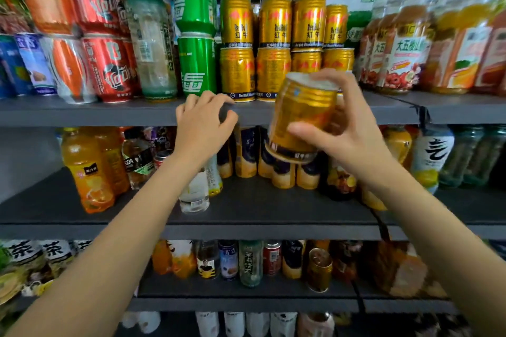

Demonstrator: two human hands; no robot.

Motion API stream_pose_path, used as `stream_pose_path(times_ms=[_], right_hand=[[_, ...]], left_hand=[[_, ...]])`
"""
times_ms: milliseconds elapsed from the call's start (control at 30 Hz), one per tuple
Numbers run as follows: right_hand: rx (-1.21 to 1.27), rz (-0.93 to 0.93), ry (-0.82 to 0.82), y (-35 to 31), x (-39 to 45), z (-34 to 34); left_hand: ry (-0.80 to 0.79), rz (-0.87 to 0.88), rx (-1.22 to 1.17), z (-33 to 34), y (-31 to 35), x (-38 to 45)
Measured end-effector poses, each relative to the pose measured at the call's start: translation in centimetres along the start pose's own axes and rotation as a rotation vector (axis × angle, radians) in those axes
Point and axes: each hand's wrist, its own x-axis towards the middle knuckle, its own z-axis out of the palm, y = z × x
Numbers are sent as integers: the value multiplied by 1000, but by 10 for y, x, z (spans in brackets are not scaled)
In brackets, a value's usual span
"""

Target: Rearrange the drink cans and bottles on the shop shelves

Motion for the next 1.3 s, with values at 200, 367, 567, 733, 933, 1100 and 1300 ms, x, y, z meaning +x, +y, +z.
stream_pose_path(times_ms=[200,367,567,733,933,1100,1300], right_hand=[[-190,36,147,-10,84,-17],[-395,186,208,50,98,0],[-533,43,407,75,86,15],[-711,-212,585,83,75,22],[-847,-59,446,82,76,25],[-617,-115,425,73,36,40],[-427,-145,87,85,-26,122]], left_hand=[[15,-35,69,3,6,5],[54,-17,68,7,1,5],[172,16,80,17,-3,2],[168,28,94,20,-6,3],[186,35,78,22,-5,-3],[166,182,26,26,-23,-45],[-123,-128,44,48,-112,-141]])
